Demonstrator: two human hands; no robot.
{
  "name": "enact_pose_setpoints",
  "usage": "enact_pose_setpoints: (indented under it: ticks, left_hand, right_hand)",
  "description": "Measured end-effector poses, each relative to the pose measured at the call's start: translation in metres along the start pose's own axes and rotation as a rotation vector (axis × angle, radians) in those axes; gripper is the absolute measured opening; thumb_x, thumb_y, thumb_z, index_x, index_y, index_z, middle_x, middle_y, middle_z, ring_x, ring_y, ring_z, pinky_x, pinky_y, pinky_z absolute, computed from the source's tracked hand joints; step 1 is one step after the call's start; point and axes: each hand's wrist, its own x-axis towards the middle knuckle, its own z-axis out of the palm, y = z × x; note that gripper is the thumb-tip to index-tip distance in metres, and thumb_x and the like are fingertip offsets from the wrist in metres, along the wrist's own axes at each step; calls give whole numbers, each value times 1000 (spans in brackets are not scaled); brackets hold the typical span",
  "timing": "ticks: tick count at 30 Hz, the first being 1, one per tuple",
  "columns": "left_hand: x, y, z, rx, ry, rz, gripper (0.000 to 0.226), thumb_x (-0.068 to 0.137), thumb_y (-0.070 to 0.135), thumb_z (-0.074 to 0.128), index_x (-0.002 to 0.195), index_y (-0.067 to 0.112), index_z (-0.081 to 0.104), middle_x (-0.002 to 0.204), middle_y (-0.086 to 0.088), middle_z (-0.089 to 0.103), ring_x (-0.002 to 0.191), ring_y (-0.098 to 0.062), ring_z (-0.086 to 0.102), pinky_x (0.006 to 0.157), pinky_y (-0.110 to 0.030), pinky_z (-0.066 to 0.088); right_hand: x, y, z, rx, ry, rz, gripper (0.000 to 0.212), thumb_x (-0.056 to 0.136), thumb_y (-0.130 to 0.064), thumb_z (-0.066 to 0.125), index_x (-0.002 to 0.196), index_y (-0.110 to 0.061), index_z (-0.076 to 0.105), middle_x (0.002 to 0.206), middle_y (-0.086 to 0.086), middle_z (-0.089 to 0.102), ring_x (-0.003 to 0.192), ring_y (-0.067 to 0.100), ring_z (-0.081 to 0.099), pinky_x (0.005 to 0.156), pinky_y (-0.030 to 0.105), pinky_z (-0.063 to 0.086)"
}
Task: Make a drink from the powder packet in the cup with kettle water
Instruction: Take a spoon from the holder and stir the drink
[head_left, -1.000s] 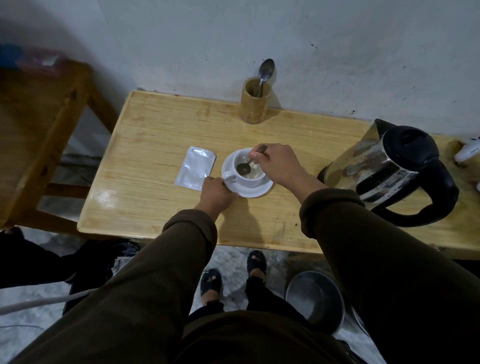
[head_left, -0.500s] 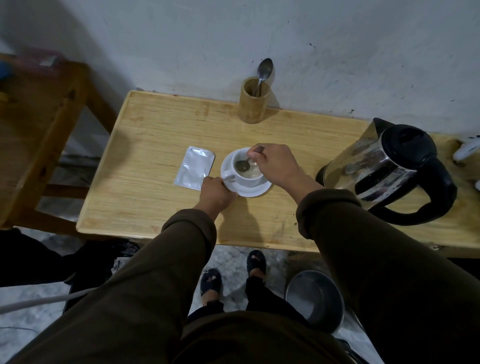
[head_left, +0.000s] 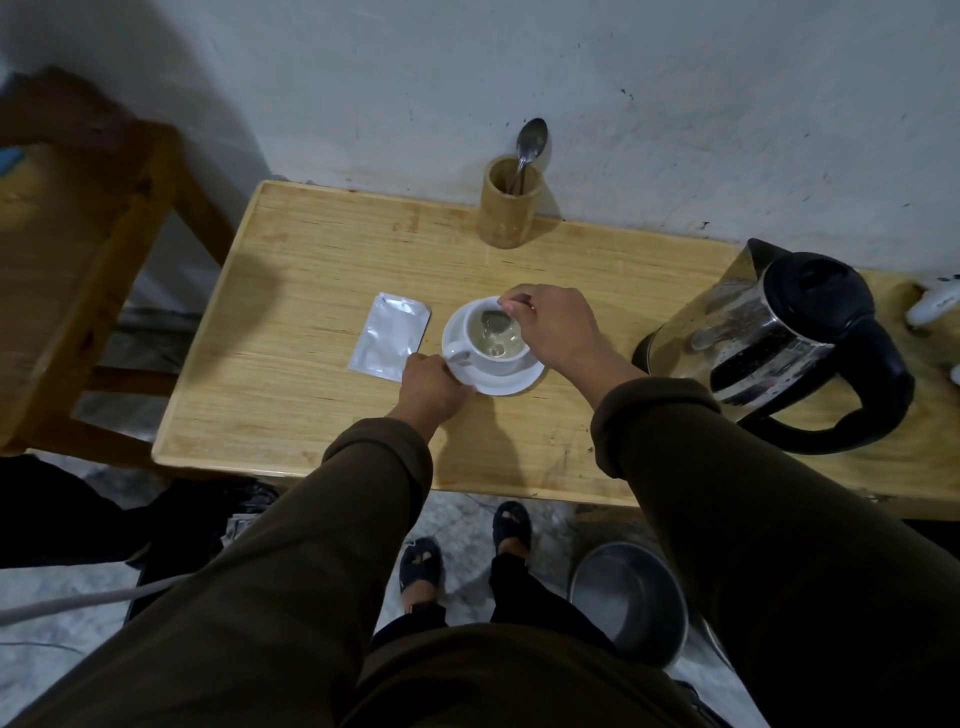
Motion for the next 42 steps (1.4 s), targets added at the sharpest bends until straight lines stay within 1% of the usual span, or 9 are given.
enact_pose_setpoints:
  ticks: [7,16,23,27,32,35,38,40,42]
  left_hand:
    - [2,-1,0,-9,12,10,35,89,34,54,105,6,66,111,-14,69,112,-32,56,98,-32,37]
    - [-1,1,-1,-37,38,19,35,91,31,52,108,4,66,116,-14,67,116,-31,52,100,-30,34]
    - [-1,0,2,-60,42,14,33,92,30,50,107,5,65,114,-14,67,116,-31,50,99,-30,34]
    - [1,-3,6,-82,27,9,32,91,29,48,106,5,64,112,-14,67,114,-32,50,98,-31,36]
    - [5,-7,14,-169,5,-11,37,88,29,45,105,1,62,105,-16,67,112,-35,53,93,-32,40]
    - [3,-6,16,-230,26,-24,39,87,27,47,111,-1,59,111,-18,64,114,-36,51,93,-34,41]
    - [1,-6,17,-304,48,-54,46,85,24,53,123,-2,50,124,-19,55,120,-34,48,98,-35,41]
    - [0,-6,17,-337,69,-55,50,82,23,58,124,-2,48,126,-20,53,119,-34,50,97,-37,43]
    - [-1,-6,18,-321,75,-44,49,82,22,59,123,-2,49,125,-21,55,118,-35,51,97,-37,43]
  right_hand:
    - [1,-1,2,15,-62,11,29,94,-29,47,98,-10,69,97,11,72,96,26,64,88,39,50]
    - [1,-2,2,-44,88,73,27,96,-23,43,97,-9,66,96,11,70,92,28,61,76,35,48]
    - [-5,-4,7,80,-15,46,23,93,-25,51,98,-13,70,101,8,73,96,23,63,85,34,49]
    - [-12,-1,5,173,-28,64,21,91,-23,55,91,-9,69,91,8,74,91,23,67,84,35,53]
    - [-27,4,-1,255,-19,64,15,88,-19,61,89,-6,70,79,2,71,76,15,66,79,28,51]
    - [-37,11,-2,336,-60,89,14,86,-16,65,97,-9,72,72,2,69,65,12,63,78,31,55]
    - [-47,16,-3,405,-85,118,18,82,-10,70,99,-6,73,84,4,71,76,12,65,81,30,55]
    - [-54,18,-4,479,-113,157,23,78,-7,73,101,-5,73,96,9,73,82,11,65,84,26,52]
    - [-64,18,-5,582,-160,217,25,79,-6,72,104,-5,71,97,10,73,87,12,65,81,18,53]
